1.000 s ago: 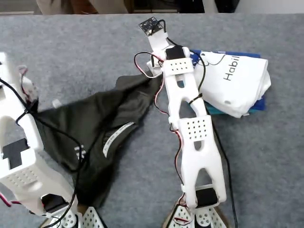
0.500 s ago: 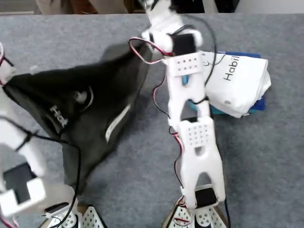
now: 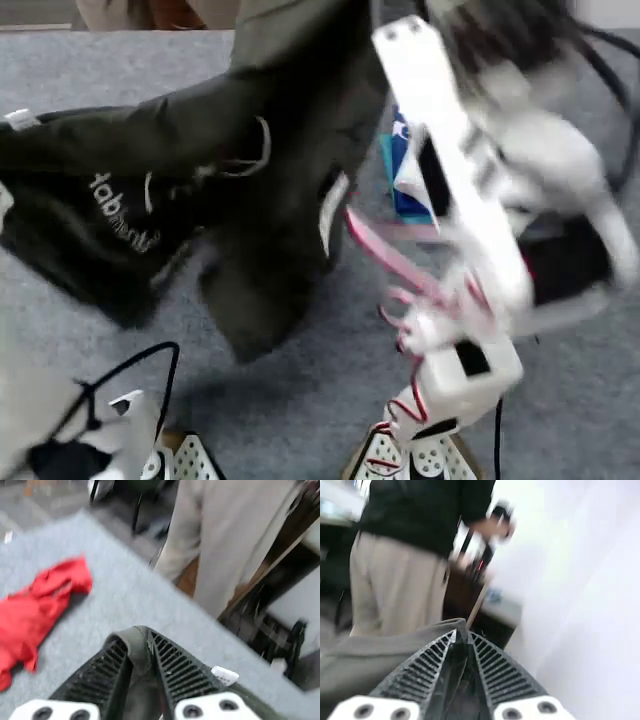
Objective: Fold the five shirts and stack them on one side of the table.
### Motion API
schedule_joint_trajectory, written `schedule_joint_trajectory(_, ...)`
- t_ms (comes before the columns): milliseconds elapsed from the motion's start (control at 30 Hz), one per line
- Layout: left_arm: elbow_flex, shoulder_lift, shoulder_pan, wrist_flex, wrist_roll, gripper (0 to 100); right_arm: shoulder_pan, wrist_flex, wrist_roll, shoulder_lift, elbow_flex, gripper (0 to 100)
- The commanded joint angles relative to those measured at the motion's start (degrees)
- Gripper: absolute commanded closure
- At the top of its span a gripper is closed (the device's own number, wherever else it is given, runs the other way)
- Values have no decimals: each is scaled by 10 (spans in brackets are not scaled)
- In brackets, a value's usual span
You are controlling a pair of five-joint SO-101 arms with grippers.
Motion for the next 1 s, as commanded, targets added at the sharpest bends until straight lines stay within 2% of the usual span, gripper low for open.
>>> schedule_joint_trajectory(0, -69, -18, -8, 6, -10, 982, -28, -1, 1, -71, -13, 997)
schedule_joint_trajectory(133, -103, -45, -13, 6, -25, 982, -71, -1, 1, -128, -13, 997)
schedule_joint_trajectory(233, -79, -95, -13, 6, -47, 982, -104, 3, 1, -158, -13, 997)
schedule_joint_trajectory(500, 112, -236, -13, 6, -55, 982, -166, 15, -14, -199, -7, 997)
schedule_joint_trajectory(733, 225, -276, -11, -3, -54, 981, -171, 38, -33, -200, 139, 997)
schedule_joint_trajectory(833, 305, -275, -11, -58, -51, 981, -170, 3, -33, -196, 243, 997)
schedule_joint_trajectory(967, 487, -260, -8, -226, -50, 981, -143, -111, -40, -173, 387, 997)
